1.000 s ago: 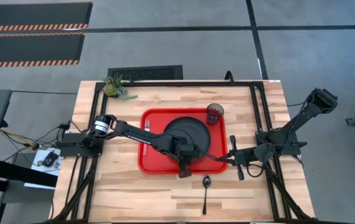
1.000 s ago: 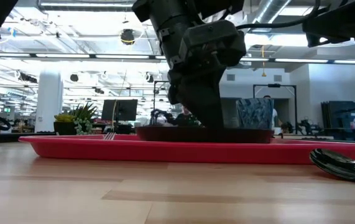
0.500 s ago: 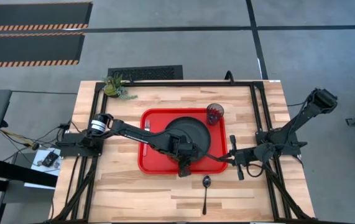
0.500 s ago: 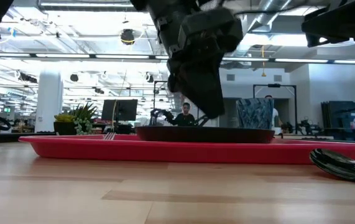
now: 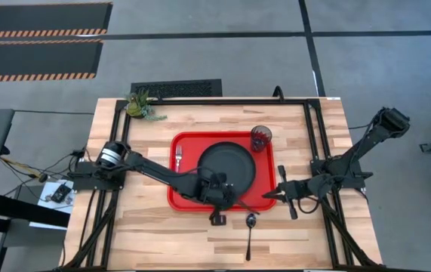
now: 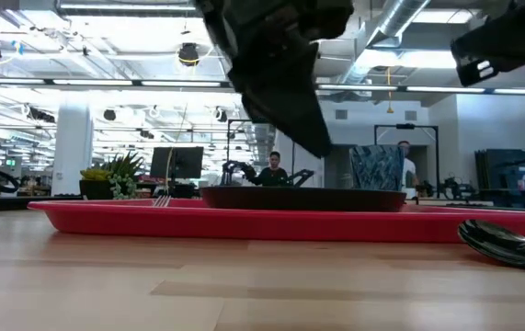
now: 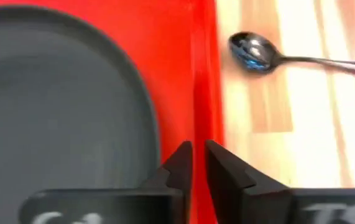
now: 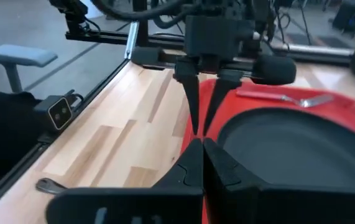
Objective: Pick and place plate/cup/fork/spoon on tray
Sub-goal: Put the black spoon in between the black plate and the pink fork on the red tray
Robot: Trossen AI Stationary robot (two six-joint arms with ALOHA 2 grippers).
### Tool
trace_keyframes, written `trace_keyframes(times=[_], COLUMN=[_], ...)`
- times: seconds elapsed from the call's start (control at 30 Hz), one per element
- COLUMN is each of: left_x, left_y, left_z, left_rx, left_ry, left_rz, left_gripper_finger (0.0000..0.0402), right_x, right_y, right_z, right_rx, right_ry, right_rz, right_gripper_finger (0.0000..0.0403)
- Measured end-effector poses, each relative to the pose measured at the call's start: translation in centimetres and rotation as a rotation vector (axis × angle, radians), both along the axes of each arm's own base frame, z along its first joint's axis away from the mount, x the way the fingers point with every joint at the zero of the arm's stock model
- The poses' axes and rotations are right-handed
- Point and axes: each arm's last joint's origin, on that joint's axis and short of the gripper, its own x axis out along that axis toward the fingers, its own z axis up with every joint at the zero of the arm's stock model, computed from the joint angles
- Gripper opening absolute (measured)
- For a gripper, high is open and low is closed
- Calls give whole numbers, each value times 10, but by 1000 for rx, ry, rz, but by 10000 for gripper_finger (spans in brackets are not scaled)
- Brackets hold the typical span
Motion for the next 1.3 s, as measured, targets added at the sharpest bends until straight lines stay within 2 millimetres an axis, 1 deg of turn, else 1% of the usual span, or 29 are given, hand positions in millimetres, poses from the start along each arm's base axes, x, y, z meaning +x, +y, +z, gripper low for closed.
trace_keyframes(times=[0.1, 0.23, 0.37, 0.53, 0.63, 0.7, 0.77, 0.87, 0.97, 1.07, 1.17, 1.3], left_x=[-7, -25, -50, -85, -108, -122, -137, -159, -176, -186, -189, -190], left_y=[-1, -2, 1, 12, 21, 28, 37, 48, 55, 58, 59, 57], left_z=[-7, -9, -7, -4, -1, -2, -4, -6, -10, -11, -11, -11], left_rx=[-48, -121, -180, -232, -229, -228, -230, -246, -269, -272, -268, -267], left_ry=[-86, -223, -394, -570, -667, -726, -780, -863, -895, -920, -922, -920], left_rz=[-5, -19, -38, -40, -53, -57, -49, -37, -20, -22, -28, -38], left_gripper_finger=[6, 7, 2, 2, 0, 0, 0, 0, 0, 0, 0, 0], right_x=[0, 0, 3, 18, 31, 39, 45, 55, 61, 62, 61, 65], right_y=[0, 0, 2, 13, 23, 31, 38, 51, 64, 75, 82, 80], right_z=[-2, -3, -6, -7, -5, -8, -13, -19, -27, -34, -45, -64], right_rx=[46, 102, 147, 193, 238, 269, 319, 442, 528, 597, 623, 605], right_ry=[26, 44, 93, 243, 341, 422, 500, 581, 648, 695, 731, 765], right_rz=[-15, -33, -59, -144, -210, -246, -278, -312, -343, -371, -416, -481], right_gripper_finger=[11, 11, 11, 11, 11, 11, 11, 17, 41, 77, 115, 160])
